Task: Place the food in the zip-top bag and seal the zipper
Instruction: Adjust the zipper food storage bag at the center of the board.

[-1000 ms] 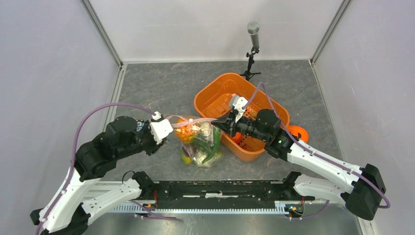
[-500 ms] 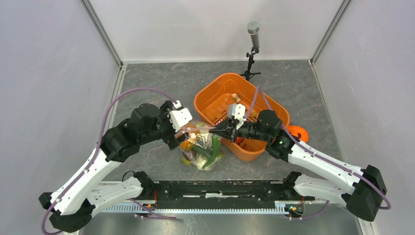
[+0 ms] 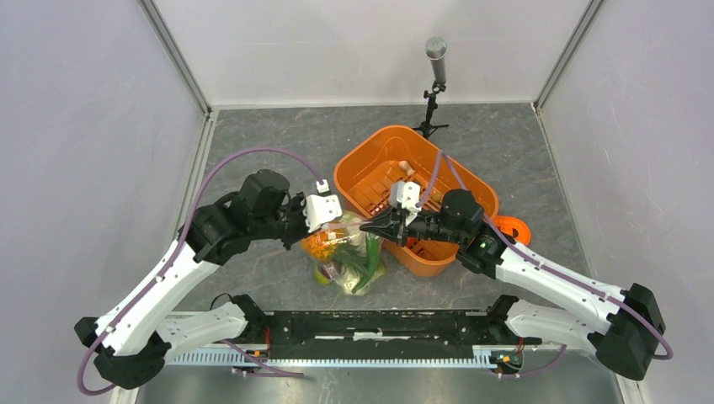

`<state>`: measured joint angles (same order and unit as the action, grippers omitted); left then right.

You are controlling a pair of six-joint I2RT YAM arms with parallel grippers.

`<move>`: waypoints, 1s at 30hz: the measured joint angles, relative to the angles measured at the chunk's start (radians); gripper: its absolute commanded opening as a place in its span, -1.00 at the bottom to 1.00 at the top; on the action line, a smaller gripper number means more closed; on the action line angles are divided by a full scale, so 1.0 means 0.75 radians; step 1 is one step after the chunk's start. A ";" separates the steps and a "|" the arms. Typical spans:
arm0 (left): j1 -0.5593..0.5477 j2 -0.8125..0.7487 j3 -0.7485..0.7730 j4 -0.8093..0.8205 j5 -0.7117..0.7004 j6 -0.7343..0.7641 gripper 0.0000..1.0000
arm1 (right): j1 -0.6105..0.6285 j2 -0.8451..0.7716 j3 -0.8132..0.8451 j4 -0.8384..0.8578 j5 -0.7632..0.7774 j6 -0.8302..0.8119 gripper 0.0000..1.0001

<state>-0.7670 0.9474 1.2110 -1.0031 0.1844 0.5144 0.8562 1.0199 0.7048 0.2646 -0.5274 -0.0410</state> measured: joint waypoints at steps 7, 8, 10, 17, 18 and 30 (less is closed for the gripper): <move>0.005 0.017 0.017 -0.019 0.006 0.001 -0.80 | 0.001 -0.001 0.000 0.005 0.034 0.000 -1.00; 0.005 0.016 0.020 -0.019 0.002 0.000 -0.62 | 0.001 -0.001 0.000 0.006 0.043 0.001 -1.00; 0.005 0.006 0.023 -0.003 -0.024 -0.007 0.23 | 0.001 -0.006 0.000 0.007 0.059 0.003 -1.00; 0.019 -0.208 -0.060 0.208 -0.314 -0.144 0.86 | -0.002 -0.032 0.000 0.004 0.101 0.003 -1.00; 0.019 -0.238 -0.074 0.235 -0.349 -0.173 0.86 | -0.002 -0.032 0.000 0.005 0.100 0.004 -1.00; 0.067 -0.229 -0.187 0.242 -0.551 -0.478 0.80 | -0.002 -0.032 0.000 0.013 0.087 0.018 -1.00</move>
<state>-0.7166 0.7757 1.0706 -0.8219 -0.2287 0.1558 0.8551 0.9962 0.7048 0.2745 -0.4622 -0.0273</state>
